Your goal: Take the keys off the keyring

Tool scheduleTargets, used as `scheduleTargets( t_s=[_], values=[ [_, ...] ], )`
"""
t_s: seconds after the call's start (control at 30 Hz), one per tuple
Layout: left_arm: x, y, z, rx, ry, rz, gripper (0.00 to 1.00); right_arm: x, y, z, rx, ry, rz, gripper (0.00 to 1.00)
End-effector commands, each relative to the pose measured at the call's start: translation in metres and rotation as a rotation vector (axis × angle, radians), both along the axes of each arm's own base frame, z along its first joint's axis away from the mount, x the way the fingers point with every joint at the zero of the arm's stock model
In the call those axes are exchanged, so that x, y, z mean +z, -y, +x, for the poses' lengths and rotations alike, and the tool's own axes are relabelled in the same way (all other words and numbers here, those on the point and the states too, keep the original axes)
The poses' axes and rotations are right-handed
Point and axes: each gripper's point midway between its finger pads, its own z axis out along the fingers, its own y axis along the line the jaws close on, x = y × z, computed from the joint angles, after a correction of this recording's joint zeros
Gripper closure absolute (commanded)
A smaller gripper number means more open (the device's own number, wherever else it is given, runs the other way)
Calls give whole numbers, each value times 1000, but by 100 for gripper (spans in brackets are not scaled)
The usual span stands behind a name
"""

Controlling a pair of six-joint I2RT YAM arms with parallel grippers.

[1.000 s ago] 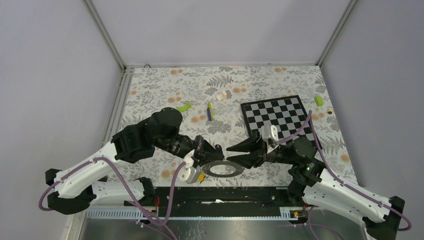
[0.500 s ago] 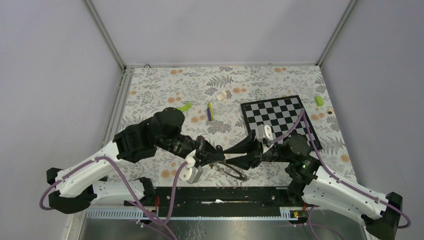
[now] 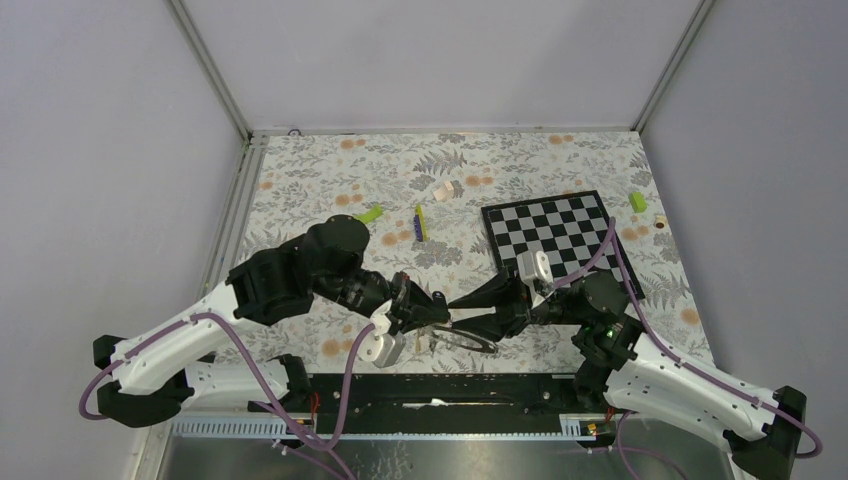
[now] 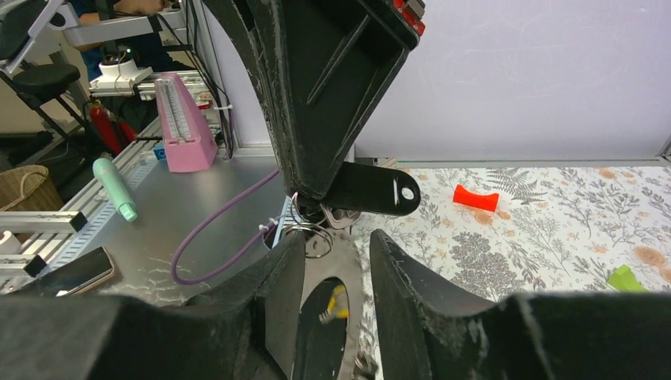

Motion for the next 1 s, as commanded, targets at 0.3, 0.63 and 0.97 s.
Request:
scheduleTargets(
  t_s=[0.3, 0.63, 0.97],
  values=[
    [18, 4, -5, -33, 21, -74, 100, 20, 2, -9, 49, 36, 58, 76],
    [19, 1, -5, -27, 25, -78, 100, 21, 4, -8, 34, 27, 58, 91],
    [21, 0, -5, -24, 25, -82, 100, 24, 10, -9, 9, 56, 73, 96]
  ],
)
